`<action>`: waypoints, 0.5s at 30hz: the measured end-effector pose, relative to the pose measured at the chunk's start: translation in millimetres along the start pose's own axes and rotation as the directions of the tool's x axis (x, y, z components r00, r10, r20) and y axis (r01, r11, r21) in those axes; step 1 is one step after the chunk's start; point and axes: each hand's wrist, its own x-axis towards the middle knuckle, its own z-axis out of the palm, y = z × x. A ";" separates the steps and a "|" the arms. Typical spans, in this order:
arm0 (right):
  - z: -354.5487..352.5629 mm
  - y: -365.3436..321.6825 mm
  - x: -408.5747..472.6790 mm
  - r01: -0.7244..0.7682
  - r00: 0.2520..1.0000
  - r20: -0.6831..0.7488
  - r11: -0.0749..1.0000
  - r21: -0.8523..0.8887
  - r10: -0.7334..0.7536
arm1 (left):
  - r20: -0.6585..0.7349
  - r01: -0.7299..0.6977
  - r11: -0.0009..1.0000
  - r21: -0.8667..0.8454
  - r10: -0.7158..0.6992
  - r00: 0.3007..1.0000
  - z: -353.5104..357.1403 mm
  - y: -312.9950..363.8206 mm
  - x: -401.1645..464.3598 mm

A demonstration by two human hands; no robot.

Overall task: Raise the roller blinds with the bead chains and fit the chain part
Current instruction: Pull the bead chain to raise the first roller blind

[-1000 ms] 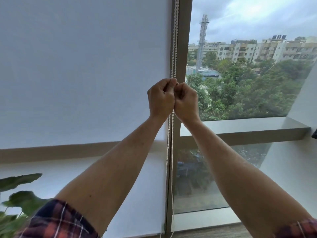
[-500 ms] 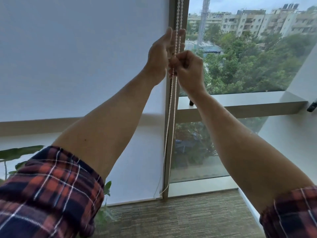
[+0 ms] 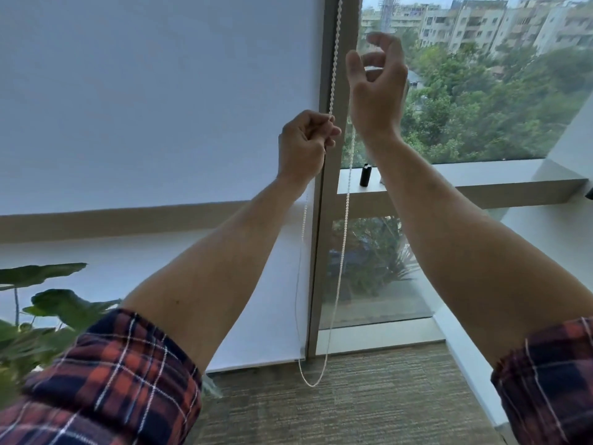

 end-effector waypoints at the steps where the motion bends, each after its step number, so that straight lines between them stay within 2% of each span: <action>1: 3.6 -1.0 -2.1 0.024 1.000 -0.009 1.000 -0.006 -0.024 | 0.000 0.039 0.999 0.003 -0.039 0.999 -0.9 -12.3 -9.8; 4: 12.2 5.1 -10.8 0.035 0.997 0.069 0.999 0.031 -0.037 | -0.014 0.108 0.994 -0.022 -0.108 0.994 -0.8 -31.0 -27.7; 8: 12.2 19.5 -25.9 -0.167 0.966 0.236 0.949 0.267 0.104 | -0.041 0.118 0.992 -0.044 -0.120 0.992 -7.2 -32.0 -28.8; 10: 13.7 24.0 -31.7 -0.196 0.956 0.268 0.945 0.262 0.124 | -0.042 0.115 0.993 -0.016 -0.116 0.992 -12.3 -32.5 -26.4; 13: 19.2 24.1 -33.9 -0.158 0.951 0.298 0.957 0.245 0.081 | -0.022 0.111 0.993 0.033 -0.110 0.994 -14.5 -29.8 -21.7; 15: 21.1 25.0 -30.3 -0.141 0.966 0.246 0.963 0.228 0.083 | -0.009 0.106 0.993 0.054 -0.105 0.994 -12.8 -27.8 -17.5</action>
